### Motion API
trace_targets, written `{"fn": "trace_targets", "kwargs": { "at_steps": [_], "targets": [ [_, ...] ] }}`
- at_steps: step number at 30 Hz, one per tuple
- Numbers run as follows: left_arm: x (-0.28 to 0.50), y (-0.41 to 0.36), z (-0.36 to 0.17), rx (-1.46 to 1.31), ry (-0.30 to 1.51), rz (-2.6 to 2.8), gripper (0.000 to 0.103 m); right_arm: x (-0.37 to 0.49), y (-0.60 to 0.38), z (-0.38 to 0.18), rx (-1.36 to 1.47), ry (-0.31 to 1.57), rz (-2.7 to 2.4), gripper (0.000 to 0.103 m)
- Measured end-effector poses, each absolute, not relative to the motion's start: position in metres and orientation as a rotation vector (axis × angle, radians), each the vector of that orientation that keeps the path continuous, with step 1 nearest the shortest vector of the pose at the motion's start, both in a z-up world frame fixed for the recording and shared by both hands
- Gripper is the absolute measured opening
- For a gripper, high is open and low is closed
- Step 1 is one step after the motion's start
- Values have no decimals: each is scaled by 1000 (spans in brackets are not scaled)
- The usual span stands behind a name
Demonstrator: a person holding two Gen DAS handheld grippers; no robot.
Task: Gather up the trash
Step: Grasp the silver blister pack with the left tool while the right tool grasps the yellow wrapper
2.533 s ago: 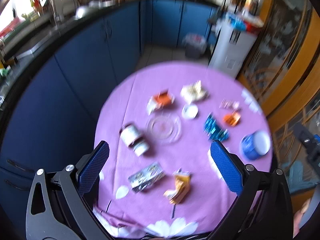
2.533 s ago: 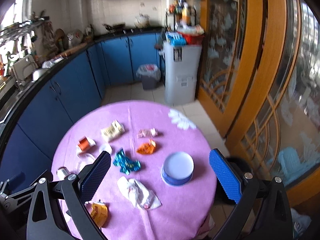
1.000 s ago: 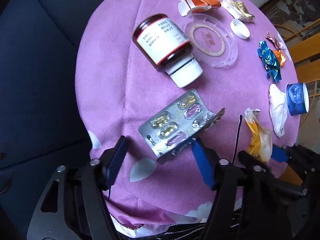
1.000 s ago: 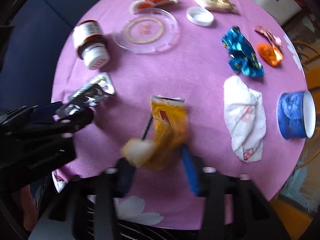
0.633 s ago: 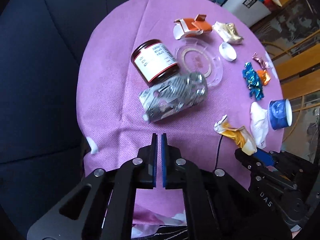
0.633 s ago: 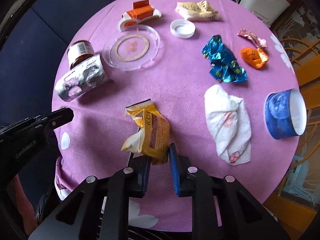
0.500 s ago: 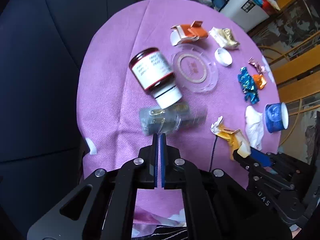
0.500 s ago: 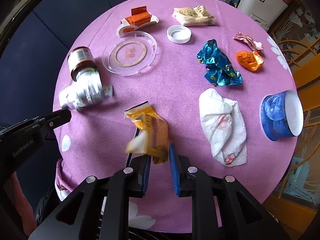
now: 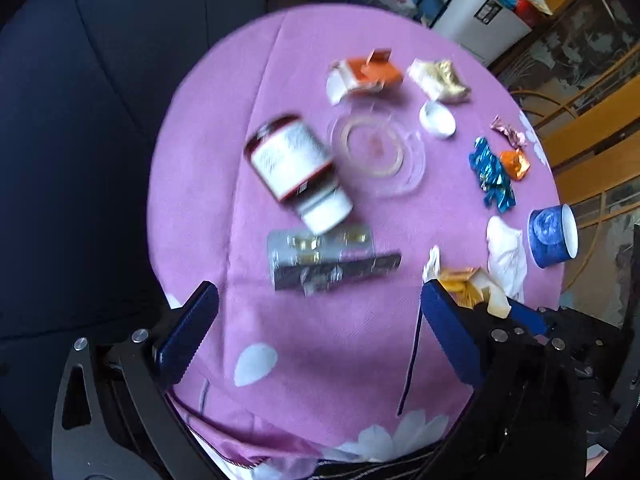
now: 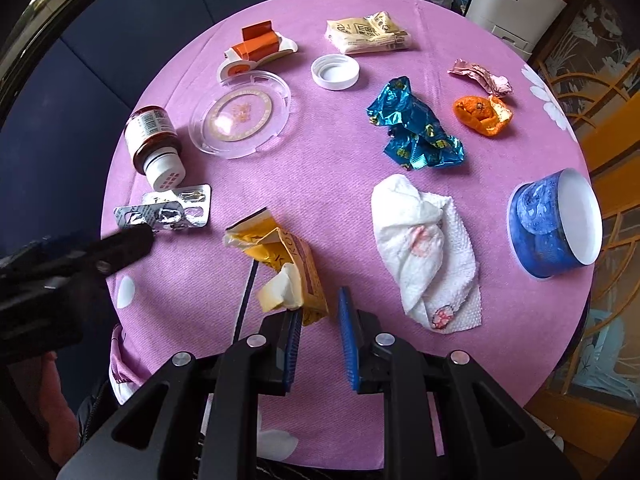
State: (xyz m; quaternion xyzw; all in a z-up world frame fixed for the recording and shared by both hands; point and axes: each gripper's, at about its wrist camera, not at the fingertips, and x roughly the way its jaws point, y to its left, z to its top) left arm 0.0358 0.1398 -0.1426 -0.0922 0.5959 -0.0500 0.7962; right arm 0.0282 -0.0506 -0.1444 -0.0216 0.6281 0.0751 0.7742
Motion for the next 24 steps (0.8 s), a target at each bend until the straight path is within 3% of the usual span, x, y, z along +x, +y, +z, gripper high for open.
{"fn": "trace_targets", "kwargs": {
  "at_steps": [11,15,24],
  "targets": [
    [54,114,-161,-83,1322,-74,99,38,-52,-146,-57,1348,115,19],
    [58,118,-168,-123,1348,-51,74,40,-59,-149,-49,1350,108,19],
    [55,118,-157,-147,1307,-35,73,43,-67,-148,-42,1331,121,19]
  ]
}}
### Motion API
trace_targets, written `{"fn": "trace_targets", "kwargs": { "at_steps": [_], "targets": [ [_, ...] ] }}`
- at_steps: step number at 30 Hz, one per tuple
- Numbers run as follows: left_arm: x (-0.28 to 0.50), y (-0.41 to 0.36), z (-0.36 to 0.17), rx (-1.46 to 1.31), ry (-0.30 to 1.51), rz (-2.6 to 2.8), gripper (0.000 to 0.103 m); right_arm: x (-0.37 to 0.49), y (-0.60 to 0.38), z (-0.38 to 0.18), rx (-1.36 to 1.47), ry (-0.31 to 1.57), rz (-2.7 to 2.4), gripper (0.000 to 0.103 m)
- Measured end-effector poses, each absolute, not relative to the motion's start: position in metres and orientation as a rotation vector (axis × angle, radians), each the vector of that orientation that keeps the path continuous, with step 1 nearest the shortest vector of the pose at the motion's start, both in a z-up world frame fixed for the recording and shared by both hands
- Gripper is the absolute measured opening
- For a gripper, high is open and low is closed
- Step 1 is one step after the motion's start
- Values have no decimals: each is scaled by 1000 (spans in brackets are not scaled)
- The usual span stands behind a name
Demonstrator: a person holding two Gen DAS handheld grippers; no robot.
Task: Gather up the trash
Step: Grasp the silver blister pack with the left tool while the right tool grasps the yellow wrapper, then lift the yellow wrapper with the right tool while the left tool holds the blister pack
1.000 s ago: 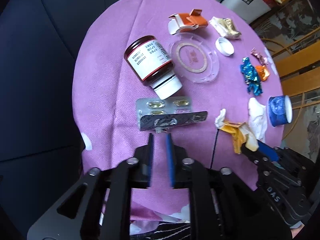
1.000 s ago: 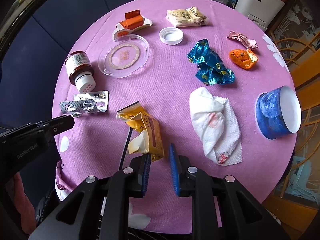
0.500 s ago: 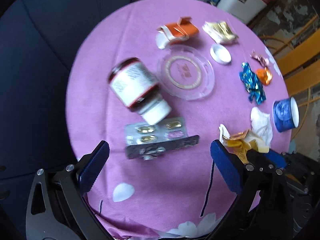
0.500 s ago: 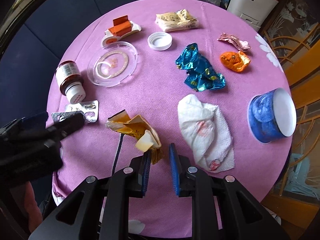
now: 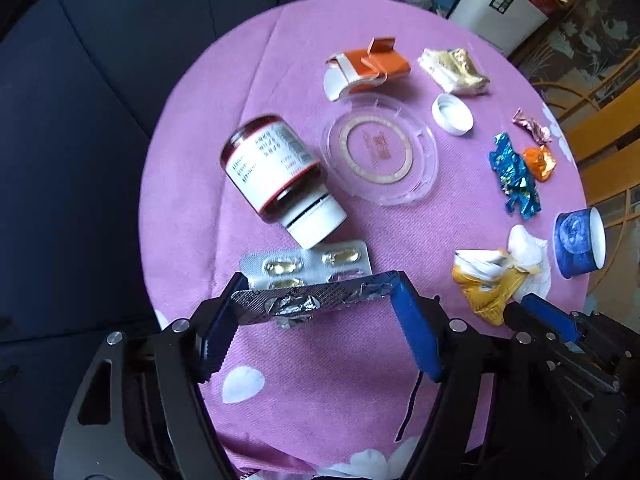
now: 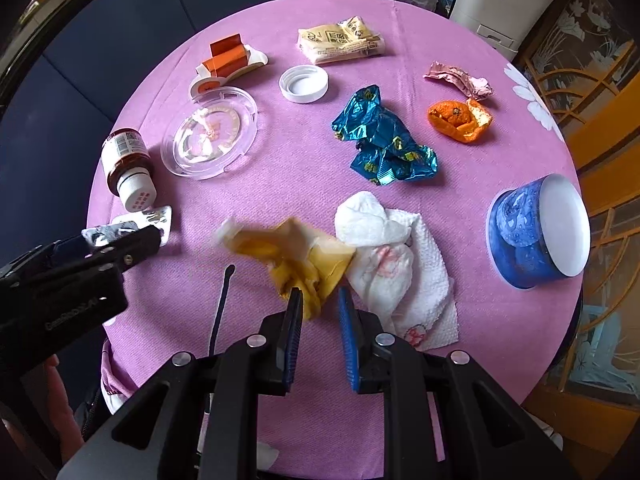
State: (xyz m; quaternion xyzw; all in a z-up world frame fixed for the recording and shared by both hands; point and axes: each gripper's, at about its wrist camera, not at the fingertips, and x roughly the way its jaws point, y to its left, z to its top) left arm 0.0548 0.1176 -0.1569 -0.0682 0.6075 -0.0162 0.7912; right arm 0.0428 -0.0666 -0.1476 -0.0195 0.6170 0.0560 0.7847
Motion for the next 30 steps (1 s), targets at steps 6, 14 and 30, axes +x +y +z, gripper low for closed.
{"fn": "trace_targets", "kwargs": {
  "at_steps": [6,14,30],
  "targets": [
    [49,107,-140,-111,1254,-33,73,38,-77,-139,-28,1287,122,19],
    [42,108,-131,-118,1229,-9,73,30,-78,-141,78,1290,298,13],
    [53,125,-138,-137,1221,19,73,58,-37,-155,-45,1305,356,16]
  ]
}}
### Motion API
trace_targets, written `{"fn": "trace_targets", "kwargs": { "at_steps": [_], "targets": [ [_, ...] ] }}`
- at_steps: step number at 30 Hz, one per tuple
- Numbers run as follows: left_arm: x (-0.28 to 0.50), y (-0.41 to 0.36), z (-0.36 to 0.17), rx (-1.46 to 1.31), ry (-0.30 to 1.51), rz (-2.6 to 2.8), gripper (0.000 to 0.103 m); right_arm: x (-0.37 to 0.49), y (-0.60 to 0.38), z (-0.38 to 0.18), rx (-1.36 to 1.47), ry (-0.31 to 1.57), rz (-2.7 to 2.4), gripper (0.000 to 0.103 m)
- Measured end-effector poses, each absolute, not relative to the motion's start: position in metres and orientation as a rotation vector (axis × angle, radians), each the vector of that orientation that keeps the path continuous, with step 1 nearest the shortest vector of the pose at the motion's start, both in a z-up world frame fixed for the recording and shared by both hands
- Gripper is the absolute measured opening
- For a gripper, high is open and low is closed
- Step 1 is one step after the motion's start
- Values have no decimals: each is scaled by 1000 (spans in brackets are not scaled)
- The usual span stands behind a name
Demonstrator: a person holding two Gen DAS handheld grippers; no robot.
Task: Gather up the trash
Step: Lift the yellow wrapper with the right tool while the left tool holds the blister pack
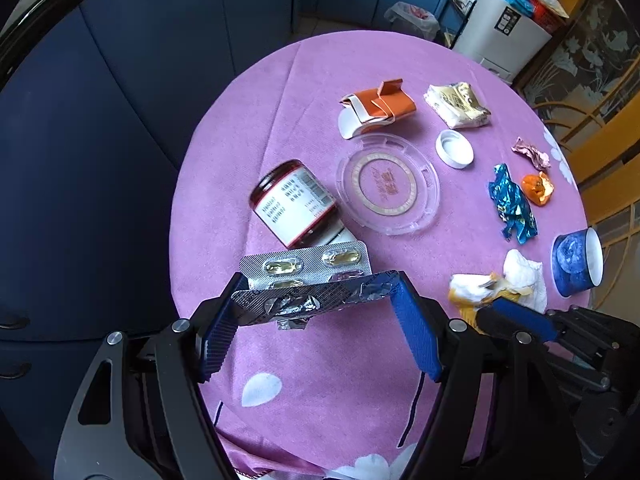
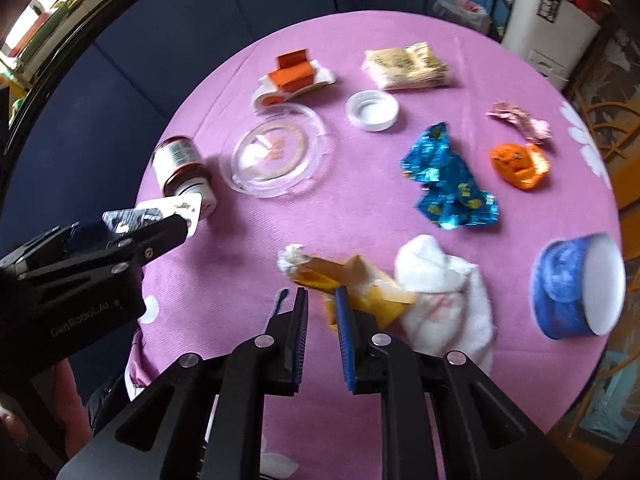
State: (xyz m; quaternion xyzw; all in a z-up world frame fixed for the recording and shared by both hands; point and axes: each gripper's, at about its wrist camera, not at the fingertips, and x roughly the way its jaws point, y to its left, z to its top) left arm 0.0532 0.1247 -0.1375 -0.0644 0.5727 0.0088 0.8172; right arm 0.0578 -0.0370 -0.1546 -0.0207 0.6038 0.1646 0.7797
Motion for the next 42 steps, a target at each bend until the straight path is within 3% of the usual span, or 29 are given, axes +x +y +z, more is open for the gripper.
{"fn": "trace_targets", "kwargs": {
  "at_steps": [11,17,26,32,42],
  "targets": [
    [55,132,-133,-145,1191,28,73,56,-7,-144,-235,1286,472,16],
    [52,134,-129,-157,1168,30,73,54,-8,-121,-252,1063,473,16],
    [49,134,-124,-152,1144,34,73,56,-15,-148,-179,1156,402,16],
    [49,136,-122,-159,1138,36,73,50,-6,-138,-326,1045,366,16],
    [47,134,-122,-154,1136,32,73,56,-16,-139,-165,1110,478,16]
  ]
}}
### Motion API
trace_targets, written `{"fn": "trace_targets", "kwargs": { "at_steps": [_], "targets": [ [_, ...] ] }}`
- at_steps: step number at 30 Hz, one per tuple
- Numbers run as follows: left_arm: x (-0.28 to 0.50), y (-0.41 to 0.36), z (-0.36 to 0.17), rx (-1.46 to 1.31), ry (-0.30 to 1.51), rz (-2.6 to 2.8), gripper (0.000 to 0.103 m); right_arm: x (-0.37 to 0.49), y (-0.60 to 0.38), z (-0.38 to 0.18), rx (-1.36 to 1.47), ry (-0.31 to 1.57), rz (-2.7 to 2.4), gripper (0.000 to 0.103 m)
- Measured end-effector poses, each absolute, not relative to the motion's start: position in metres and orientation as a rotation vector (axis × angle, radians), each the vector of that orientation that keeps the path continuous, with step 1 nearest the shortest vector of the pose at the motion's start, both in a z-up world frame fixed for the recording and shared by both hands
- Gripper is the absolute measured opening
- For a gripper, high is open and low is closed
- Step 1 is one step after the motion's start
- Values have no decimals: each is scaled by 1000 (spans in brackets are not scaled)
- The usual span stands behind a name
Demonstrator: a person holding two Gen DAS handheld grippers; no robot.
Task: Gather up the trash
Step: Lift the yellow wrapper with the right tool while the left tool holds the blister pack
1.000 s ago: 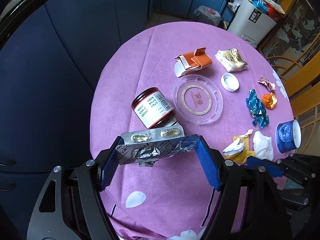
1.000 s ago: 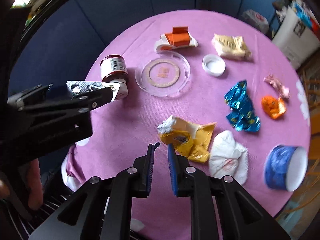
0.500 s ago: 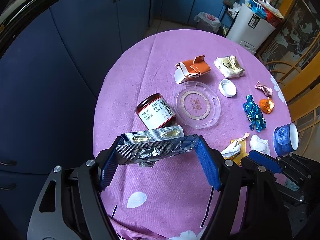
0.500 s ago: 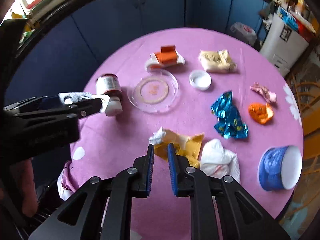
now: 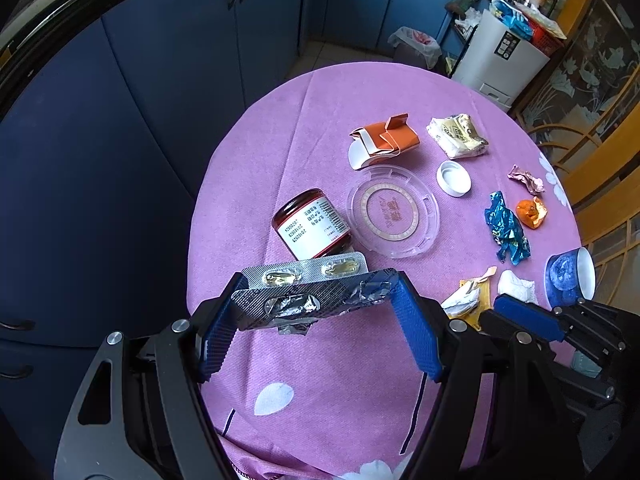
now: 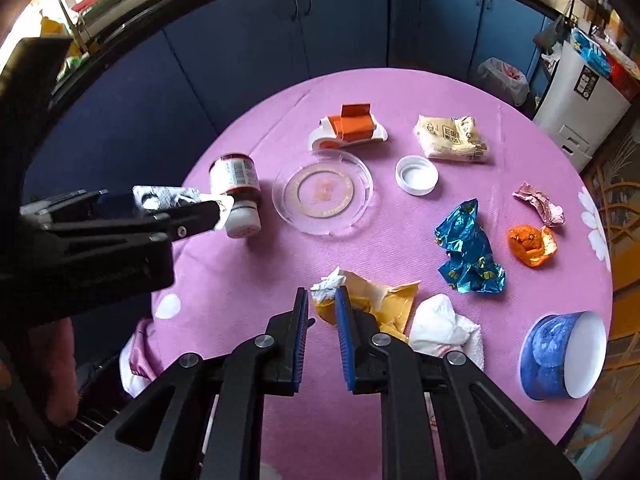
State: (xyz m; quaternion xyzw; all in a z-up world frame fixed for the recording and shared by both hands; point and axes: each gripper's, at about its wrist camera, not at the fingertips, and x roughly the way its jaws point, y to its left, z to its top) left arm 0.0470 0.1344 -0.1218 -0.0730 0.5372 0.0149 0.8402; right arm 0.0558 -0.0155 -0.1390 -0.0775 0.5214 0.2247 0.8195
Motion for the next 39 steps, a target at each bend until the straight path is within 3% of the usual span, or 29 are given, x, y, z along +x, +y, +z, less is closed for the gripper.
{"fn": "trace_targets", "kwargs": {
  "at_steps": [5,6,8,9,15,36,37,38,39],
  "targets": [
    [47,133,-122,-155,1137,28,73,52,-14,-138,-122,1103,589,16],
    [47,133,-121,-155,1135,27,73,52,-14,-138,-127,1102,571,19],
    [46,133,-119,-151,1125,29,73,51,-16,-137,-111,1100,559,92],
    [45,133,-119,-152,1122,29,73,51,-19,-136,-77,1101,574,95],
    [44,135,-117,-161,1114,31,73,55,-20,-128,-45,1085,537,95],
    [54,138,-135,-181,1181,18,73,83,-13,-183,-164,1178,396,94],
    [54,138,-136,-189,1187,16,73,83,-12,-183,-171,1171,396,84],
    [54,138,-137,-189,1188,16,73,83,-12,-183,-180,1165,388,58],
    [54,138,-136,-187,1184,20,73,85,-11,-183,-181,1164,387,45]
  ]
}}
